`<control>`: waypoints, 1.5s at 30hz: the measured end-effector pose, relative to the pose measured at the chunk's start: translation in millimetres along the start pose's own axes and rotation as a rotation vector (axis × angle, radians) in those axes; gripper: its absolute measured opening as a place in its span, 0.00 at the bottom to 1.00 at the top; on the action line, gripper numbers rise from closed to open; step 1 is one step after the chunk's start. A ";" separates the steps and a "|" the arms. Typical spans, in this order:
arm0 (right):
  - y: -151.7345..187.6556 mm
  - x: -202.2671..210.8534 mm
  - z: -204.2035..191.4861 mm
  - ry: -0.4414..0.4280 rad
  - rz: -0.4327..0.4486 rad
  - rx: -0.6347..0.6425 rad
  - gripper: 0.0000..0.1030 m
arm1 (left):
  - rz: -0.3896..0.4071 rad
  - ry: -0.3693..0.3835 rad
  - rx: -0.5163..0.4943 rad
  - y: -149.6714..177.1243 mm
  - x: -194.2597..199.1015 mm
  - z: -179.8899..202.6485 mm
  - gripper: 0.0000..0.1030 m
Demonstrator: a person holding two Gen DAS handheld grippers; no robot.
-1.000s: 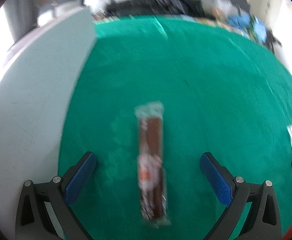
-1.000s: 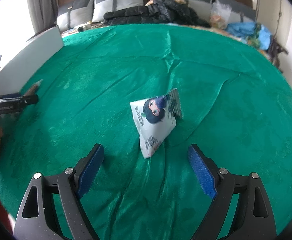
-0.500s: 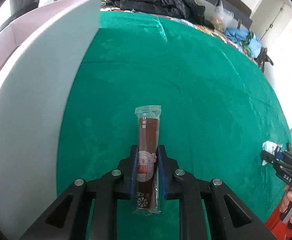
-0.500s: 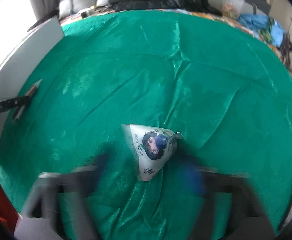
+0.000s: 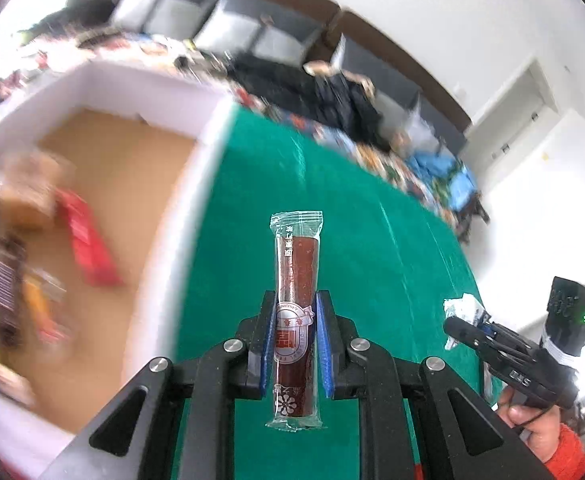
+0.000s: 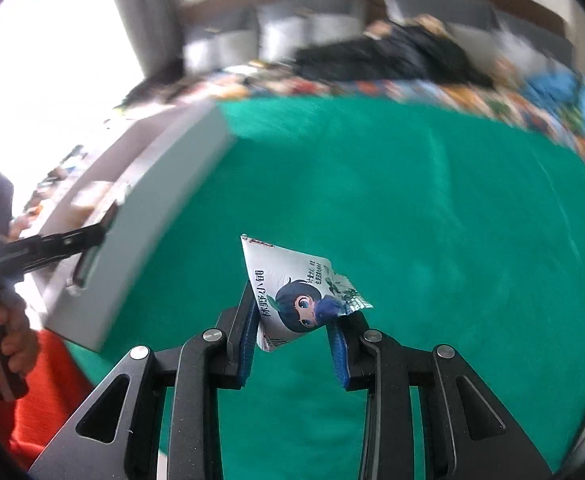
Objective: Organize snacks
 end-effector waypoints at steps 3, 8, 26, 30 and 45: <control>-43.4 -3.9 -71.0 -0.136 0.037 0.074 0.32 | 0.055 -0.105 0.002 -21.2 33.6 -41.1 0.17; -84.7 -25.7 -192.0 -0.357 0.018 0.158 0.34 | 0.064 -0.331 0.035 -28.8 64.4 -120.5 0.18; -79.7 -58.9 -239.7 -0.292 -0.085 0.262 0.67 | 0.341 -0.703 -0.134 -12.3 120.9 -106.7 1.00; -78.6 -53.4 -238.9 -0.265 -0.073 0.262 0.68 | 0.321 -0.741 -0.073 -4.8 126.0 -114.1 1.00; -80.1 -58.0 -233.6 -0.157 -0.098 0.243 0.72 | 0.235 -0.747 0.012 6.7 135.8 -135.6 1.00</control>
Point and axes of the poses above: each gripper's, at about its wrist camera, not at the fingertips, and x roughly against the way its jaws point, z to its right, y to its underside, the point moved 7 cm from there along -x, roughly the way its jaws point, and after that the axes turned 8 degrees about x, right-handed, at the moved point
